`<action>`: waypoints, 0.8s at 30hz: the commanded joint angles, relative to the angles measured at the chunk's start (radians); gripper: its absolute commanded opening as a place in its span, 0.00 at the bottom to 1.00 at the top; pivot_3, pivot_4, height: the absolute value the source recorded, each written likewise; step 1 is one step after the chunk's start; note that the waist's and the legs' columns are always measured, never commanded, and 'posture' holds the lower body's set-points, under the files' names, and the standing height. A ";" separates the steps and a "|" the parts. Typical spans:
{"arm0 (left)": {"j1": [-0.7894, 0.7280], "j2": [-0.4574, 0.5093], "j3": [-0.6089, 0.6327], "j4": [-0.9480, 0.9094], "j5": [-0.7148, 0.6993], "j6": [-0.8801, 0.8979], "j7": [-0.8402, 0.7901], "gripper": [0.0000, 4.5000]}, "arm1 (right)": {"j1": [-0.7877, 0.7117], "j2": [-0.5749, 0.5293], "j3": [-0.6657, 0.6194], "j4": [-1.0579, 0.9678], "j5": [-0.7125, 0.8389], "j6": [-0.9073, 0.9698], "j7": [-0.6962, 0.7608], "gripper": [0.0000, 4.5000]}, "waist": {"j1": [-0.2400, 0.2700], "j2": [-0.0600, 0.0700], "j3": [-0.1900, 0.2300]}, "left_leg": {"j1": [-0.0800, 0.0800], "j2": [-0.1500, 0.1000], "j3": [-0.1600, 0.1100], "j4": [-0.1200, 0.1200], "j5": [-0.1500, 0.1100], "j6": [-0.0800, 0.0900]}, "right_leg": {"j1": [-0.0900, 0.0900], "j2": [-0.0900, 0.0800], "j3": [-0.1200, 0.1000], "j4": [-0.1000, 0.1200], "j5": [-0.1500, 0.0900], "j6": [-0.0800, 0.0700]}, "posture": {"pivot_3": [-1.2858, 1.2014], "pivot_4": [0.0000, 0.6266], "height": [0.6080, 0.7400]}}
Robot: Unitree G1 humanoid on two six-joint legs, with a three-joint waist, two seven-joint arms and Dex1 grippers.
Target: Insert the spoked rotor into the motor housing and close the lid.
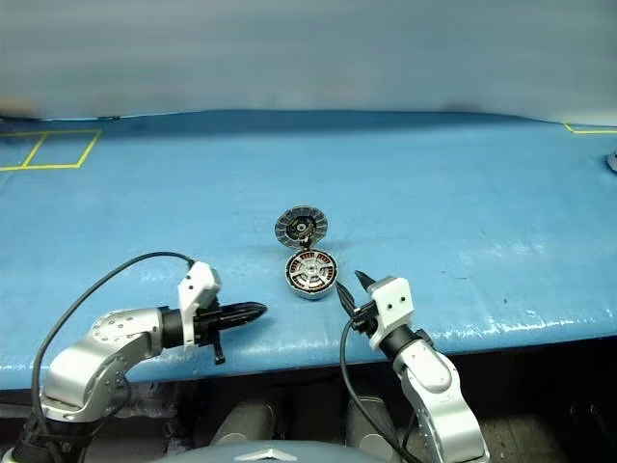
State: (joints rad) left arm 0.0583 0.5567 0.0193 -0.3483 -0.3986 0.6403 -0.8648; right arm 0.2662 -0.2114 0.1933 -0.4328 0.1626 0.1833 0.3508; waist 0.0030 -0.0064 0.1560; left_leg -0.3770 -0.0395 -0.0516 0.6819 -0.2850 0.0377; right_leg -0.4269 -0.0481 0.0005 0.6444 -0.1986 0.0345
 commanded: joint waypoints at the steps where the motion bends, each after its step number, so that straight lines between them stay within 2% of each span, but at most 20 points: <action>1: -0.065 -0.010 0.063 0.161 0.039 -0.154 0.038 0.00 | -0.002 0.010 0.043 -0.035 -0.013 -0.008 0.001 0.47 | 0.004 0.000 0.000 | 0.001 0.000 0.000 0.000 0.001 0.001 | -0.001 -0.001 -0.002 0.000 0.000 0.000 | 0.52 0.24 1.00; 6: -0.337 -0.071 0.059 0.536 0.127 -0.404 0.104 0.00 | 0.016 0.004 0.078 -0.029 -0.018 -0.036 0.017 0.47 | 0.020 -0.002 0.000 | 0.001 -0.003 -0.001 0.002 0.004 0.003 | 0.001 0.002 -0.006 -0.001 0.003 0.004 | 0.52 0.24 1.00; 9: -0.510 -0.117 0.049 0.754 0.139 -0.512 0.068 0.00 | 0.037 0.006 0.079 -0.013 -0.023 -0.068 0.011 0.47 | 0.017 -0.005 -0.002 | 0.000 -0.004 0.000 0.002 0.004 0.004 | 0.001 0.002 -0.004 -0.002 0.007 0.006 | 0.52 0.24 1.00; 10: -0.580 -0.135 0.052 0.833 0.115 -0.496 0.027 0.00 | 0.049 0.011 0.076 -0.003 -0.030 -0.086 0.001 0.47 | 0.017 -0.005 -0.002 | 0.000 -0.004 0.001 0.002 0.004 0.004 | 0.003 0.002 -0.003 -0.002 0.010 0.002 | 0.52 0.24 1.00; 16: -0.936 -0.242 0.079 1.274 0.072 -0.456 -0.134 0.00 | 0.130 0.031 0.072 0.029 -0.076 -0.147 -0.057 0.47 | 0.007 -0.007 -0.002 | -0.001 -0.005 0.002 0.001 0.004 0.003 | 0.003 0.003 -0.003 -0.002 0.012 0.006 | 0.52 0.24 1.00; 20: -1.056 -0.276 0.012 1.418 0.127 -0.405 -0.292 0.00 | 0.160 0.053 0.070 0.017 -0.090 -0.160 -0.092 0.47 | -0.022 -0.007 -0.002 | -0.002 -0.004 0.004 0.000 0.003 0.005 | 0.002 0.004 -0.002 -0.003 0.010 0.009 | 0.52 0.24 1.00; 24: -1.113 -0.294 -0.067 1.472 0.183 -0.337 -0.479 0.00 | 0.166 0.062 0.068 0.008 -0.097 -0.163 -0.111 0.47 | -0.030 -0.007 -0.002 | -0.001 -0.003 0.004 0.001 0.002 0.006 | 0.002 0.004 -0.002 -0.002 0.009 0.010 | 0.52 0.24 1.00</action>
State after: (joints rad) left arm -1.0206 0.2622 -0.0332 1.1198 -0.2333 0.2785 -1.2725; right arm 0.4312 -0.1530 0.2676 -0.3860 0.0703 0.0457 0.2478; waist -0.0271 -0.0136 0.1543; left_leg -0.3785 -0.0426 -0.0470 0.6825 -0.2827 0.0440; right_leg -0.4250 -0.0436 -0.0013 0.6424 -0.1899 0.0445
